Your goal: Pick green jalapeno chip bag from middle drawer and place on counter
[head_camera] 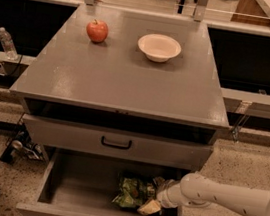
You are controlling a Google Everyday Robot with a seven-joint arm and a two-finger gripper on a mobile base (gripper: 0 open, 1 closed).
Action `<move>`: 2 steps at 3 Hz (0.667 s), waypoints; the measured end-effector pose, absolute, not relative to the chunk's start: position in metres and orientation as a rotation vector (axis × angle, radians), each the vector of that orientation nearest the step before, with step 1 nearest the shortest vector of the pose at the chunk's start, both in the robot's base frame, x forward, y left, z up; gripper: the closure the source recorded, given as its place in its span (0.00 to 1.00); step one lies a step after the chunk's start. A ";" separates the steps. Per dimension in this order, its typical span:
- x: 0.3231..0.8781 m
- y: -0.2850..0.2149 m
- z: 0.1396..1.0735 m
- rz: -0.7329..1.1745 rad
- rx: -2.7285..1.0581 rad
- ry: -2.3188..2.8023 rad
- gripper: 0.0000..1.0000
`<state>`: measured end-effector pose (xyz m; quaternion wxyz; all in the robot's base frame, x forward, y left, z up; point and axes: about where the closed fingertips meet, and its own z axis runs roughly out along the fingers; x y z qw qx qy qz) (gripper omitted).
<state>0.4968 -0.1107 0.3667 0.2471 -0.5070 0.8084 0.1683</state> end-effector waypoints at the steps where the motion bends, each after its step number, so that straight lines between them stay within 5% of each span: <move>1: 0.494 -0.110 0.364 0.465 -1.387 2.209 0.42; 2: 0.492 -0.109 0.367 0.473 -1.393 2.205 0.64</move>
Offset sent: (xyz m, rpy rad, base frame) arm -0.0070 -0.0003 0.0085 0.0080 0.0073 0.0183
